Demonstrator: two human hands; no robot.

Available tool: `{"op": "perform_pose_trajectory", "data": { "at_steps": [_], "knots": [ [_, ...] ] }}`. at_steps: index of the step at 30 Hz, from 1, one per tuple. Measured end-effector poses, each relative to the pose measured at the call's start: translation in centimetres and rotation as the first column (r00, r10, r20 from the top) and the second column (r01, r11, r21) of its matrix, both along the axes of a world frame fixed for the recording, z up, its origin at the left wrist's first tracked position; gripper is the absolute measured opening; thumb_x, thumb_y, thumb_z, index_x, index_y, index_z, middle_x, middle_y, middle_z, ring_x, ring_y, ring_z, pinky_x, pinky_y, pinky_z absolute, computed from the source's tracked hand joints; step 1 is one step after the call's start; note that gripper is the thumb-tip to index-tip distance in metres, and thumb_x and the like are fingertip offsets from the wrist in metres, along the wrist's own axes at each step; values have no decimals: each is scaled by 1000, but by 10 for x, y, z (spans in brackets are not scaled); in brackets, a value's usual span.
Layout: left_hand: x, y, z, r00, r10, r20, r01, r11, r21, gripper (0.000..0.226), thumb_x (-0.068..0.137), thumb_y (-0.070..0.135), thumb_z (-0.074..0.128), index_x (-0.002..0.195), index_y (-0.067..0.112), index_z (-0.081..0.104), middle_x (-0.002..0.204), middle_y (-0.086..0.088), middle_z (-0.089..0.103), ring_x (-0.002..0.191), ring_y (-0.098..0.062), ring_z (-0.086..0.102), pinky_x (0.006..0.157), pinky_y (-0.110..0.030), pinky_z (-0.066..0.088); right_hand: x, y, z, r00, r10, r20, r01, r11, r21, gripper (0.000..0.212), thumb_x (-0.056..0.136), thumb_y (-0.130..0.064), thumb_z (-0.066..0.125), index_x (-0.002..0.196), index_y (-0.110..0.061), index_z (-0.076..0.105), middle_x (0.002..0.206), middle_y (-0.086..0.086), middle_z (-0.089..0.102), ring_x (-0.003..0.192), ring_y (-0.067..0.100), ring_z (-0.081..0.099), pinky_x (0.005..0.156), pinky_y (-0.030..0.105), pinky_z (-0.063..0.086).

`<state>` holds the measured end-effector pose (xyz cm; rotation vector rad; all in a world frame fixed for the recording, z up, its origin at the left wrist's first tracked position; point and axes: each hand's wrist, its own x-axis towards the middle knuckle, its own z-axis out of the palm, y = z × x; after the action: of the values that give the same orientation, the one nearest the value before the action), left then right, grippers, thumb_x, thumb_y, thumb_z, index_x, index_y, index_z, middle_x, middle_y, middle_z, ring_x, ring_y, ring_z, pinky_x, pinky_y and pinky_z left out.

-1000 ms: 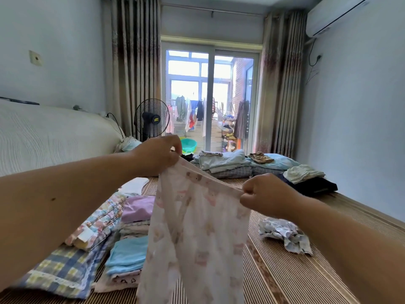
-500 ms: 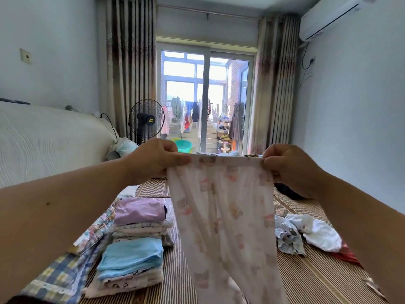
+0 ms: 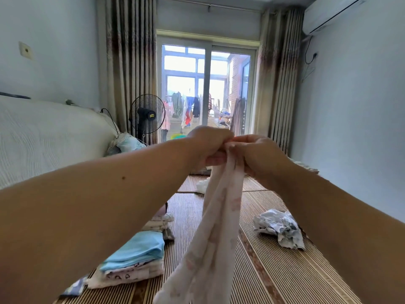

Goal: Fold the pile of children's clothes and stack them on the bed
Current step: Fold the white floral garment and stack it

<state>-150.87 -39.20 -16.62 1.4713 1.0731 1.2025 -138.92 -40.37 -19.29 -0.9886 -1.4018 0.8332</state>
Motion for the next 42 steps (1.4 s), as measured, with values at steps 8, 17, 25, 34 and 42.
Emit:
{"op": "perform_pose_trajectory", "data": {
  "at_steps": [8,17,25,34,42],
  "knots": [
    [-32,-5,3,850,153,-503,113,881,459,44,82,38,72,123,30,59,110,2,64,97,-11,61,81,-23,48,4,-6,3,992,53,117,-59,997,42,8,83,-4,69,89,-9,72,95,18,71,94,36,68,90,52,54],
    [-52,28,-18,878,-294,-377,323,946,13,8,90,16,62,98,16,63,100,-2,69,98,-22,62,98,-40,43,44,2,23,953,84,290,-96,995,29,28,89,7,56,106,-13,67,96,5,68,78,14,67,78,29,59],
    [-11,71,-24,794,-5,-608,96,988,117,23,90,27,66,103,9,66,68,0,46,49,-8,36,40,-17,28,67,57,9,669,-213,712,158,977,144,21,90,-11,63,108,-12,72,86,0,69,73,6,58,64,19,45],
    [27,145,-40,764,141,-630,-42,985,169,26,96,25,56,110,3,62,99,-9,68,88,-22,67,87,-39,56,78,144,-9,715,-264,647,280,957,81,30,85,6,57,75,-21,63,87,7,69,85,24,69,78,37,59],
    [27,152,-42,805,291,-517,-67,911,408,23,94,31,56,73,23,57,85,-3,65,84,-21,61,72,-31,52,90,164,-20,756,-439,486,309,893,327,26,84,-4,63,100,-22,71,97,1,69,89,17,62,70,22,50]
  ]
}}
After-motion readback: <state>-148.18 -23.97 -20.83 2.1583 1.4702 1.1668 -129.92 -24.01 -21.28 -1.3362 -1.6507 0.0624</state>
